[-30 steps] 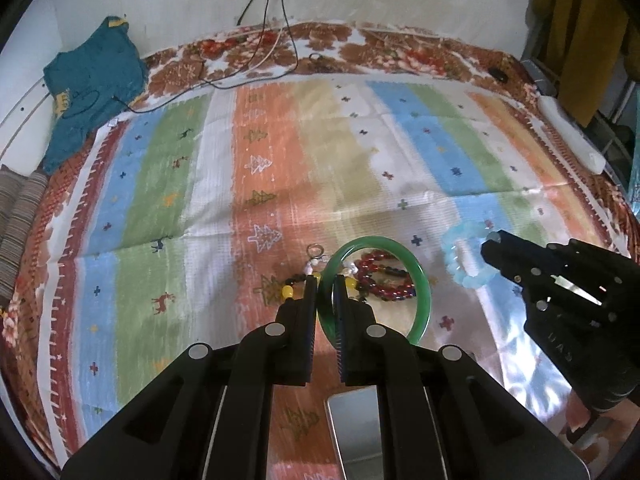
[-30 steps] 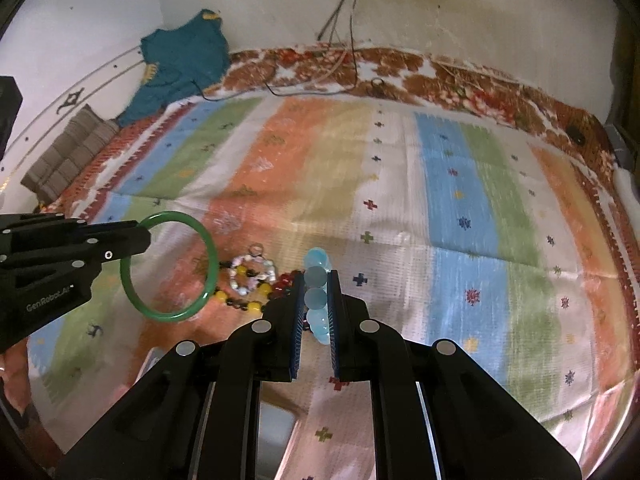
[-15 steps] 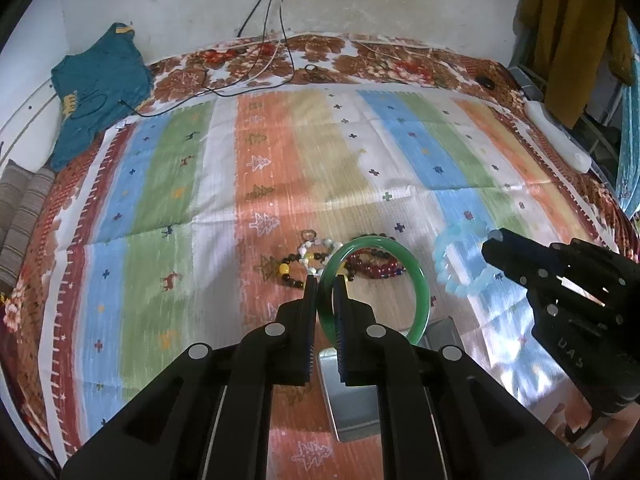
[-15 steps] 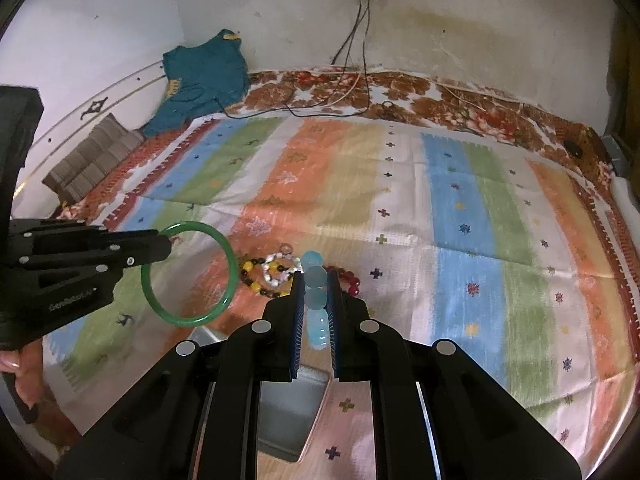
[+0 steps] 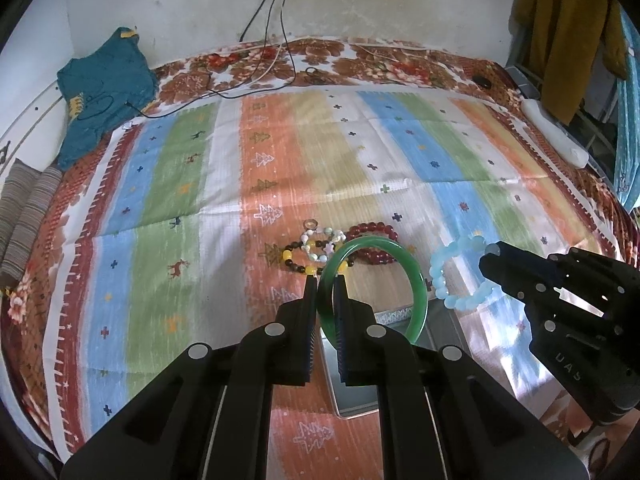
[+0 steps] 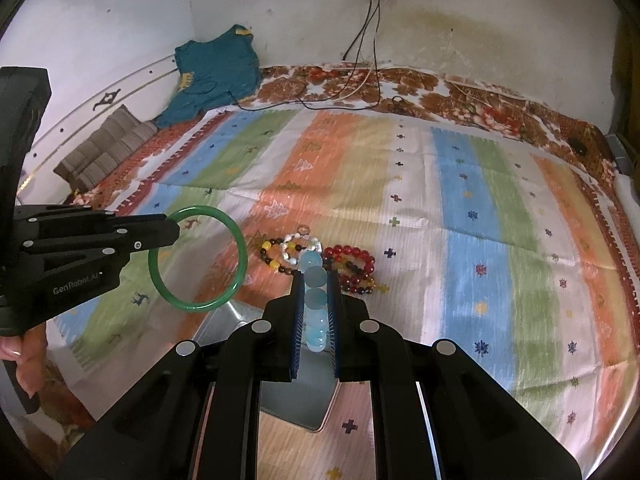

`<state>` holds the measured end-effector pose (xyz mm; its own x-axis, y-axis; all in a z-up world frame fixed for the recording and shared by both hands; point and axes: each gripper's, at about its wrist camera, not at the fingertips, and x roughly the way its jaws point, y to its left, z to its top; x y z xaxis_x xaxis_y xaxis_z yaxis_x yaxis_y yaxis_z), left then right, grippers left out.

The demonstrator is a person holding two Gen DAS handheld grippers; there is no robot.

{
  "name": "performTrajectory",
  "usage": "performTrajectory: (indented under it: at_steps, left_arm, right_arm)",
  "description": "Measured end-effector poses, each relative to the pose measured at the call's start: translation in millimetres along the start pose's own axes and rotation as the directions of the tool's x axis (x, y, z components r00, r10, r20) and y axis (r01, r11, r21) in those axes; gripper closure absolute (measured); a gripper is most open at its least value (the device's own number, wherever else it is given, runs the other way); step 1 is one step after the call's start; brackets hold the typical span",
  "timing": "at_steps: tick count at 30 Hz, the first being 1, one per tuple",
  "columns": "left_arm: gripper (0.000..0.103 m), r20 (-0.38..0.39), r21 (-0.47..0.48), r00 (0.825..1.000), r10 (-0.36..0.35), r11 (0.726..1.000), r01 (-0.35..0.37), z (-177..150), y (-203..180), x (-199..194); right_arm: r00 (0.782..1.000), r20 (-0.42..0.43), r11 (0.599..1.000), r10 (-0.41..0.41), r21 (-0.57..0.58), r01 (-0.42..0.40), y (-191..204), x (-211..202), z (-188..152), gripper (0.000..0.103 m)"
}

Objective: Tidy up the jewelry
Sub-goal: 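Carry the green bangle and light-blue bracelet with both tools over the tin, then open both tools to drop the bangle and bracelet into the tin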

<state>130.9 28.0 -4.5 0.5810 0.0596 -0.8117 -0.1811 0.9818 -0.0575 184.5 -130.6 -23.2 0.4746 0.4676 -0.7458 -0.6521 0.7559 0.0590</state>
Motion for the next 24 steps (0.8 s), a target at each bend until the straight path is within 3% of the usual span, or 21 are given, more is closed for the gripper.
performTrajectory:
  at_steps: [12, 17, 19, 20, 21, 24]
  left_arm:
    - [0.095, -0.001, 0.015, 1.0, -0.005, 1.0, 0.005, -16.4, -7.4, -11.6]
    - [0.092, -0.044, 0.01, 0.999, -0.028, 1.0, 0.028, -20.8, -8.3, -5.5]
    - [0.086, -0.058, 0.012, 0.998, -0.014, 1.0, 0.015, -21.2, -8.3, -2.1]
    - [0.084, -0.06, 0.011, 0.998, -0.004, 1.0, 0.005, -21.1, -7.3, -1.0]
    - [0.083, -0.061, 0.007, 0.998, 0.001, 1.0, -0.001, -21.4, -7.0, -0.4]
    - [0.083, -0.057, -0.01, 0.998, 0.008, 1.0, -0.008, -20.6, -1.8, -1.6]
  right_arm:
    - [0.999, -0.024, 1.0, 0.028, 0.004, -0.028, 6.9, -5.8, -13.3, 0.091]
    - [0.997, -0.072, 0.999, 0.025, 0.024, -0.023, 4.5, -0.1, -17.9, 0.09]
    - [0.996, -0.082, 0.999, 0.017, 0.039, -0.014, 1.4, 1.6, -18.6, 0.081]
    - [0.997, -0.082, 0.999, 0.009, 0.049, -0.005, -0.9, 1.7, -18.7, 0.067]
    - [0.997, -0.079, 0.998, 0.004, 0.059, 0.001, -2.8, 1.4, -19.1, 0.062]
    - [0.996, -0.084, 0.996, -0.007, 0.085, 0.014, -9.6, 3.5, -18.2, 0.062]
